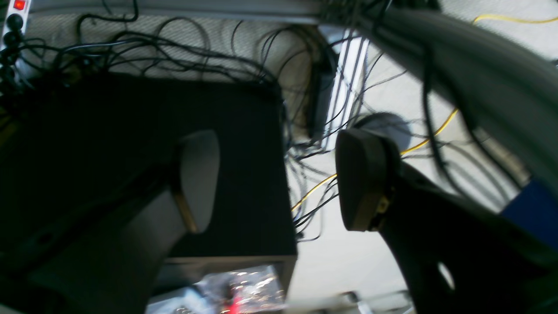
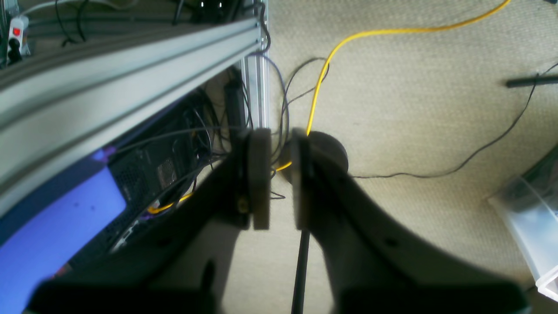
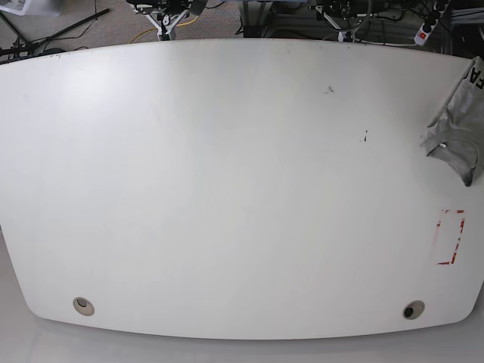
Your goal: Fold the T-shirt properly
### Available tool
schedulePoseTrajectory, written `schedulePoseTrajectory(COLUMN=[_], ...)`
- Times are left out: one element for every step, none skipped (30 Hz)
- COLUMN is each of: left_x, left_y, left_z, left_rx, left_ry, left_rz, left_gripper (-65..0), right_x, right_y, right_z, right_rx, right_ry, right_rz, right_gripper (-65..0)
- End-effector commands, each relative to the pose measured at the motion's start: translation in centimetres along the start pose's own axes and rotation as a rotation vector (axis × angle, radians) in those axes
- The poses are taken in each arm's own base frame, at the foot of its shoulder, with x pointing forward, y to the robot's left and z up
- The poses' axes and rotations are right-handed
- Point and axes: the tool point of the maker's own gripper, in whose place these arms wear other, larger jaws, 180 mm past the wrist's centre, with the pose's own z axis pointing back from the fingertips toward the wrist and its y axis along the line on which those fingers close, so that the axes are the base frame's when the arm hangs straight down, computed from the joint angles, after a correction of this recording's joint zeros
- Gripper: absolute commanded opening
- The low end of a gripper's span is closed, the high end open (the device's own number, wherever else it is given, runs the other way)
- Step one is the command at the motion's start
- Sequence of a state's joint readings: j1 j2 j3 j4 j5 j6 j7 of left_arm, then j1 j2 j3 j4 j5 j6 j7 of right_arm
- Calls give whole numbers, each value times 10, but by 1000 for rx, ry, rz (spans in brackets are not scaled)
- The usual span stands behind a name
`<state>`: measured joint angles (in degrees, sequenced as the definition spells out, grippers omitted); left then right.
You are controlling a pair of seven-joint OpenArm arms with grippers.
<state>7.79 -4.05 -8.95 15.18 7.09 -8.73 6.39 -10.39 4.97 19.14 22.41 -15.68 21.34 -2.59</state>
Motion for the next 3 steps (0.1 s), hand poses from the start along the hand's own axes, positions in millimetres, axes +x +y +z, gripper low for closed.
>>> schedulePoseTrajectory(left_x=[5,5,5], left_y=[1,1,1], left_z=[0,0,0], left_rx=[2,2,2], left_ry=[-14,-14,-14], left_rz=[-10,-10,-10], left_gripper=[-261,-261,-261], right_x=[0,0,0], right_y=[-3,-3,-3], right_z=[1,1,1], right_rx=[-3,-3,-3], right_ry=[-5,-5,-5], right_rz=[0,0,0], right_gripper=[-571,-571,-571])
